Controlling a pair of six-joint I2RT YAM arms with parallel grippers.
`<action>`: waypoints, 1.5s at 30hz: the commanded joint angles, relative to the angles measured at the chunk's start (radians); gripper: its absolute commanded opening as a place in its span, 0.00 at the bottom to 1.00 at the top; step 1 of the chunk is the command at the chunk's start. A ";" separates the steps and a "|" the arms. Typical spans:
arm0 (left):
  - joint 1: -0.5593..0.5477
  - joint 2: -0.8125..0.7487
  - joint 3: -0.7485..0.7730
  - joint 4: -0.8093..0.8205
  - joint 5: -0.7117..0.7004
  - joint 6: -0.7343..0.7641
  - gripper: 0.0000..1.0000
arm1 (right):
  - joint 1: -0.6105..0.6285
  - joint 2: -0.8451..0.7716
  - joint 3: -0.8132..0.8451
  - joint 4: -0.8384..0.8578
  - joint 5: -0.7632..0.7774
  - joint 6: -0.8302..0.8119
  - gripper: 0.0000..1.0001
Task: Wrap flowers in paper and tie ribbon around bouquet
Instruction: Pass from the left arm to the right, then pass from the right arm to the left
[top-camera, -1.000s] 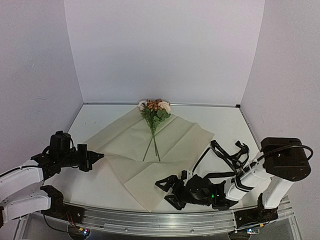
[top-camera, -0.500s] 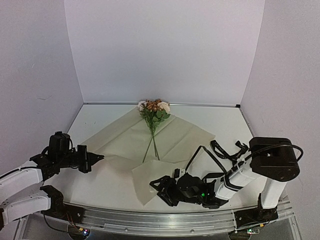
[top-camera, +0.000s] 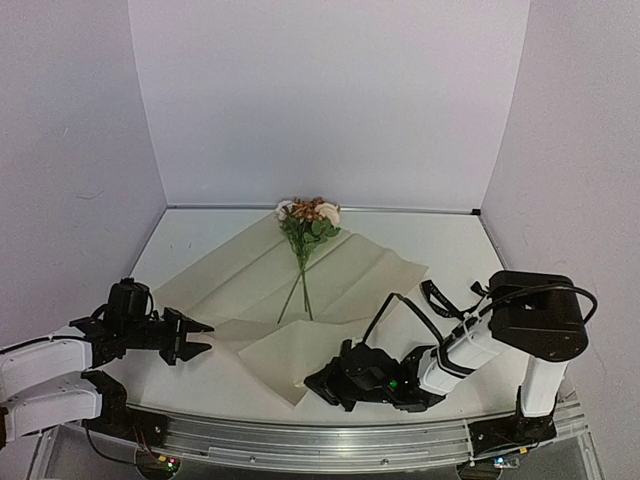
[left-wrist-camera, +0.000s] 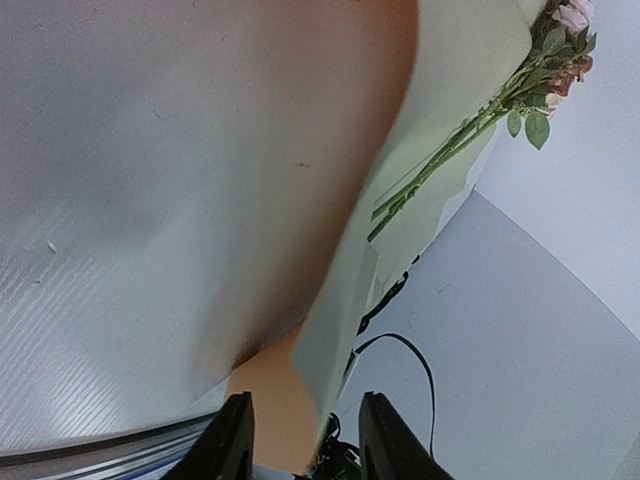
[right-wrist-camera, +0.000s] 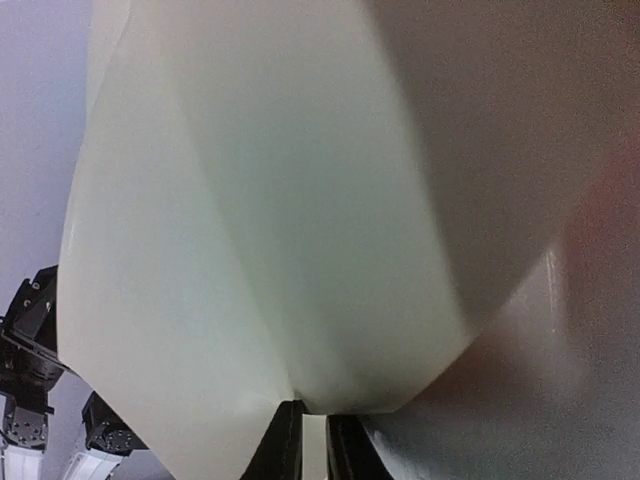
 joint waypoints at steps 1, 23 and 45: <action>0.006 -0.004 -0.011 0.016 0.042 0.106 0.44 | -0.010 0.017 0.027 -0.048 -0.018 0.007 0.07; -0.241 0.183 0.035 0.247 -0.116 0.193 0.78 | -0.016 0.027 0.048 -0.053 -0.049 0.037 0.00; -0.402 0.456 0.125 0.554 -0.064 0.052 0.00 | 0.014 -0.365 -0.160 -0.267 0.144 0.021 0.85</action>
